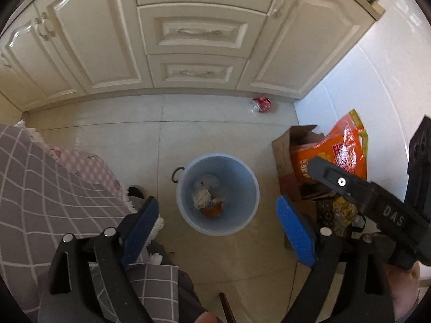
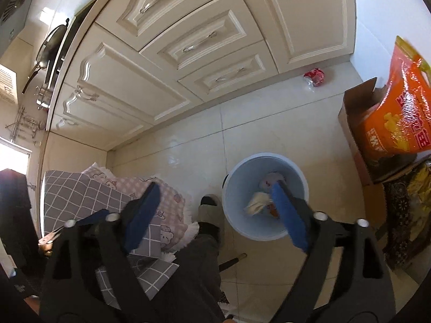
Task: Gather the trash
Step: 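Open both tools to drop the tissue and cup into the bin, then move both tools back toward the trash pile on the table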
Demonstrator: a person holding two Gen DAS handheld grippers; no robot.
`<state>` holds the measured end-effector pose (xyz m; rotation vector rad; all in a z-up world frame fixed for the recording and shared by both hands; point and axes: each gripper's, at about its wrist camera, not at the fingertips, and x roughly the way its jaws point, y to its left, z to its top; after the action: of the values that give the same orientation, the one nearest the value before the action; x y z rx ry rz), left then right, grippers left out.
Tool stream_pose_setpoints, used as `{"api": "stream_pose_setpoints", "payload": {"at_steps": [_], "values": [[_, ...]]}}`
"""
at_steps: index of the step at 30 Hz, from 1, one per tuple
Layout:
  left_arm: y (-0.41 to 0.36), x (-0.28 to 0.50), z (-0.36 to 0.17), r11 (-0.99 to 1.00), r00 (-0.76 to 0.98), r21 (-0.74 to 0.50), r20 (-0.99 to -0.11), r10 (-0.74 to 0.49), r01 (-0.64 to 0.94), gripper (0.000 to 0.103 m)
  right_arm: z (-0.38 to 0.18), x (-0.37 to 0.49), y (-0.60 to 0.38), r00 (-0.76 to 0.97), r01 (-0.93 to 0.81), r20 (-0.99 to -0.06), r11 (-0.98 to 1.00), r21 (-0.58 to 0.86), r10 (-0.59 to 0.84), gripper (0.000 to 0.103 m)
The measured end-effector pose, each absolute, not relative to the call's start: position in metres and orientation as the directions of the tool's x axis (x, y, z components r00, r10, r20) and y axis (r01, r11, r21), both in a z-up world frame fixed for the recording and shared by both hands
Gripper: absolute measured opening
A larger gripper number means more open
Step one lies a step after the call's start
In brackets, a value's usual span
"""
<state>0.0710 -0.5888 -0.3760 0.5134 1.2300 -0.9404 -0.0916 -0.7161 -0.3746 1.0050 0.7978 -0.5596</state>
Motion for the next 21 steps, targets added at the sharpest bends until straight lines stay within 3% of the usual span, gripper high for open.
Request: {"api": "stream_pose_setpoints", "payload": {"at_steps": [3,21], "values": [[-0.582,0.071,-0.363,0.55,0.087,-0.123,-0.937,-0.339,0.826,0.088,-0.369,-0.094,-0.712,0.588,0.743,-0.806,0.442,0.502,-0.074,0.097],[-0.513,0.063,-0.266,0.562,0.214,-0.111,-0.85,-0.481,0.82,0.09,-0.28,-0.088,-0.669,0.629,0.711,-0.755,0.529,0.463,-0.186,0.097]]}}
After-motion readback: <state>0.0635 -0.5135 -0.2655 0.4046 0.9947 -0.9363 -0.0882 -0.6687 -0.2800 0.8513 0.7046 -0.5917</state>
